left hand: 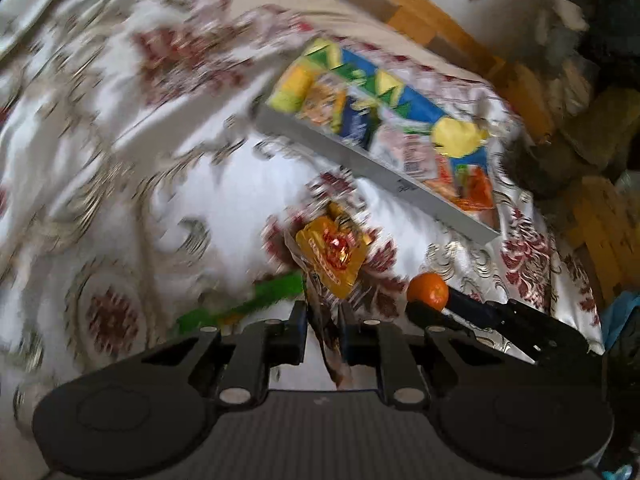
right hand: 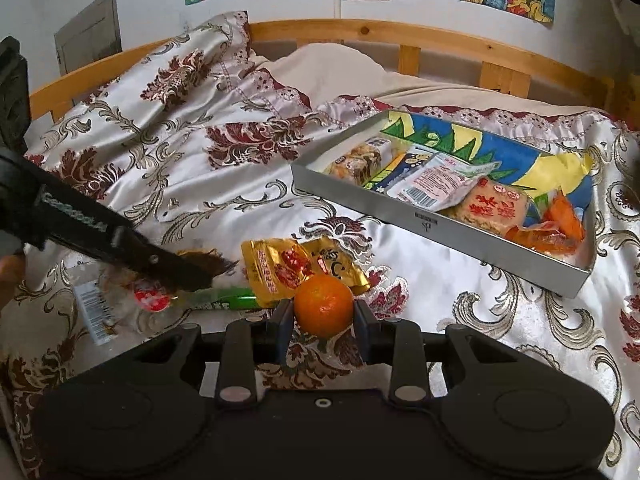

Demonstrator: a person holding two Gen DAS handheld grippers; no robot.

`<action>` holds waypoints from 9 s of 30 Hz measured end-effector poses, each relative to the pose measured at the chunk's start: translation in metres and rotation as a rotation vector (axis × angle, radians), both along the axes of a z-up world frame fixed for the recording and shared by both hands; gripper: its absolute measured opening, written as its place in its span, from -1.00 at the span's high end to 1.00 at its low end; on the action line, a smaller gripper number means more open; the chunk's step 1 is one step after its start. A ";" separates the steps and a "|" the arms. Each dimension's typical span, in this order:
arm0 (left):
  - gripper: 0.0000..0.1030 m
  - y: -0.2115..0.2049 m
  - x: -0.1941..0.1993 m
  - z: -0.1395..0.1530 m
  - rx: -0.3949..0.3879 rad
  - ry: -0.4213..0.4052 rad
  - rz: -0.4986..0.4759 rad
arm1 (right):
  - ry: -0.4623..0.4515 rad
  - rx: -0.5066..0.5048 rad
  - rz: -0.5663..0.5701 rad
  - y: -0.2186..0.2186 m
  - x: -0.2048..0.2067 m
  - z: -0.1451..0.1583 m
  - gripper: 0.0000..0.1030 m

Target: Organize snacks

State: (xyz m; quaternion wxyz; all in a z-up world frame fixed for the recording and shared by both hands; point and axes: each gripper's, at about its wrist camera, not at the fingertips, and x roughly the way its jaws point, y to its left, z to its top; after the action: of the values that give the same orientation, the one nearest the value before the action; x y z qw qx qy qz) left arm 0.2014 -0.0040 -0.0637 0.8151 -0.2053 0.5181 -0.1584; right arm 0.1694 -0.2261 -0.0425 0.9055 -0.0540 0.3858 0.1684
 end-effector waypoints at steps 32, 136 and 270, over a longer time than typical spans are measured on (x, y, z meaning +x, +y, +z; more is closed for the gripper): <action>0.67 -0.062 0.112 0.037 -0.226 -0.532 0.186 | -0.338 0.012 -0.284 -0.051 0.061 0.013 0.33; -0.99 -0.003 -0.147 0.064 0.603 -0.448 0.202 | -0.217 0.132 -0.389 0.009 -0.145 0.047 -0.99; 0.53 -0.030 0.030 -0.044 0.318 0.039 -0.278 | 0.178 0.216 -0.309 0.000 0.043 -0.039 0.74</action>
State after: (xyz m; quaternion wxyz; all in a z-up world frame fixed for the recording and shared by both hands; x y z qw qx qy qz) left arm 0.2315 -0.0336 -0.1076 0.7973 -0.0036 0.5757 -0.1814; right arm 0.2123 -0.2256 -0.0813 0.8835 0.1180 0.4476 0.0720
